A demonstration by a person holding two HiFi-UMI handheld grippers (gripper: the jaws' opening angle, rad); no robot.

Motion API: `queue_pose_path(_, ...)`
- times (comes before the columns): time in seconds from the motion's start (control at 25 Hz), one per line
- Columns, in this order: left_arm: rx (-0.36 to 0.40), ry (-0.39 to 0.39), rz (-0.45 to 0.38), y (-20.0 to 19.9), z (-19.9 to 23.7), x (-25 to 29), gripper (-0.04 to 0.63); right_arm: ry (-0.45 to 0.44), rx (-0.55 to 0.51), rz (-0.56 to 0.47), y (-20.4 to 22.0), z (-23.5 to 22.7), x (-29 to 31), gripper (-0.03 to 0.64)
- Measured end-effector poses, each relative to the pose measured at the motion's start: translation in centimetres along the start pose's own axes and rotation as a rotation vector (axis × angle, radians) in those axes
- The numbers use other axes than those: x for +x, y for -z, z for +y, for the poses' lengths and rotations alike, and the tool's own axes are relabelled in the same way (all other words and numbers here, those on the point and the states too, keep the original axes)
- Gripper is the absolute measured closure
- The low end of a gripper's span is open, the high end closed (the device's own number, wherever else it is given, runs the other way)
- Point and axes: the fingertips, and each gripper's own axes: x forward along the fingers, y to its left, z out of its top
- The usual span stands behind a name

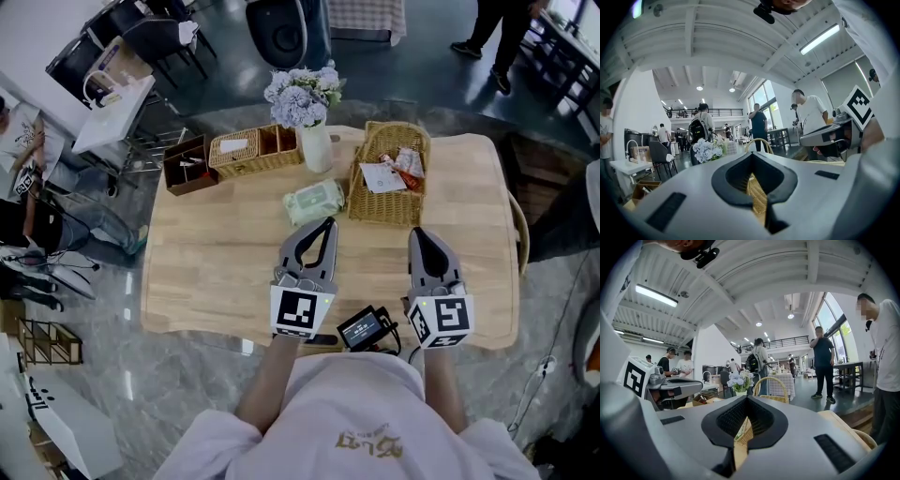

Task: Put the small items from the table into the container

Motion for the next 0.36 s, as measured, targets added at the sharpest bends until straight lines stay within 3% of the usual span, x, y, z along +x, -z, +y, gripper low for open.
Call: queue_pose_path(0.36,-0.011,-0.009,0.002,0.38,0.69,-0.32,0.603,0.014,0.001,0.011,0.32,-0.09,0.57,0.6)
